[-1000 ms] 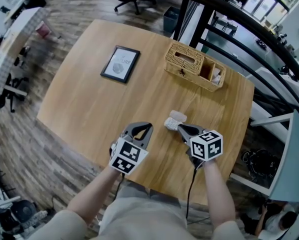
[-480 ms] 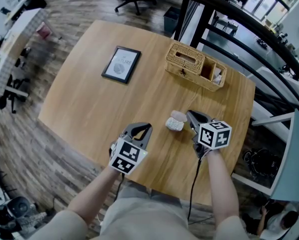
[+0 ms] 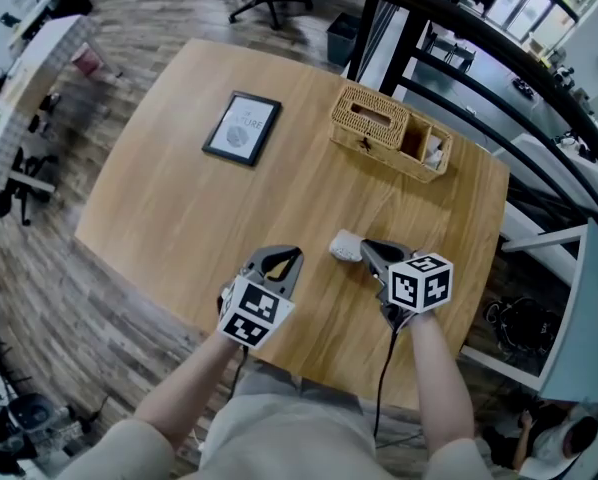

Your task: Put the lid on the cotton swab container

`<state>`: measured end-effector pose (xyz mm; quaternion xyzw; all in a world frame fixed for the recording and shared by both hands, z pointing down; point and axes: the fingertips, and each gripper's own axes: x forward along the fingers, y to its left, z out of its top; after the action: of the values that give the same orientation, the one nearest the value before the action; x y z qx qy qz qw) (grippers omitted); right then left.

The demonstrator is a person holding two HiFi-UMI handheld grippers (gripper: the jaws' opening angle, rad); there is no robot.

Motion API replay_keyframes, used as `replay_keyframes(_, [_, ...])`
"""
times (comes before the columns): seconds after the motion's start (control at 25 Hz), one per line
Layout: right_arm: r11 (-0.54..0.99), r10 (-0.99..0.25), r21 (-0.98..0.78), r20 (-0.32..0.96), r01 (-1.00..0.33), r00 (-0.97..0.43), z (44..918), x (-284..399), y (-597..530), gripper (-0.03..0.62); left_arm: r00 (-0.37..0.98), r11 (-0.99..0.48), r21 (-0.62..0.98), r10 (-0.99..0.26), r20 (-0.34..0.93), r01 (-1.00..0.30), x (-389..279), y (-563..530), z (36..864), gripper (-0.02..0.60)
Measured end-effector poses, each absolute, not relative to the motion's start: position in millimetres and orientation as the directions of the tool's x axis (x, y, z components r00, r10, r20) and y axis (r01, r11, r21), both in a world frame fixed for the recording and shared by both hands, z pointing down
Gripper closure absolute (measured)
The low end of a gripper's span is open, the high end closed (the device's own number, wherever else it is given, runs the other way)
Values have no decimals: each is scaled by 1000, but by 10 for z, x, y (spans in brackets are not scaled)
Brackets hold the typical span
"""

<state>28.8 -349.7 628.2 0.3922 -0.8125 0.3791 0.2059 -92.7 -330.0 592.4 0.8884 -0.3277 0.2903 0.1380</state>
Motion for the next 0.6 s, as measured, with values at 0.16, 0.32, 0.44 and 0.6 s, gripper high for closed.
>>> replay_keyframes(0.16, [379,-459,-483,643,-790,-613,6424,242,-3367,568,617,-751,55,-496,610,-658,-924,-3256,5956,558])
replay_keyframes(0.32, [382,-447,-464,664,-799,-599,6509,234,-3360,568,616,-754,53,-493,615,-655,-927,-3248,5969,558])
replay_keyframes(0.44, [429,-423,-385,713,-817,-558,6522,208,-3343,569,617,-755,51,-492,615,-653,-937,-3218,5965,558])
replay_keyframes(0.6, [476,-365,-299,789,-827,-494,6546,160,-3335,569,618,-756,52,-491,614,-652,-918,-3159,5973,558])
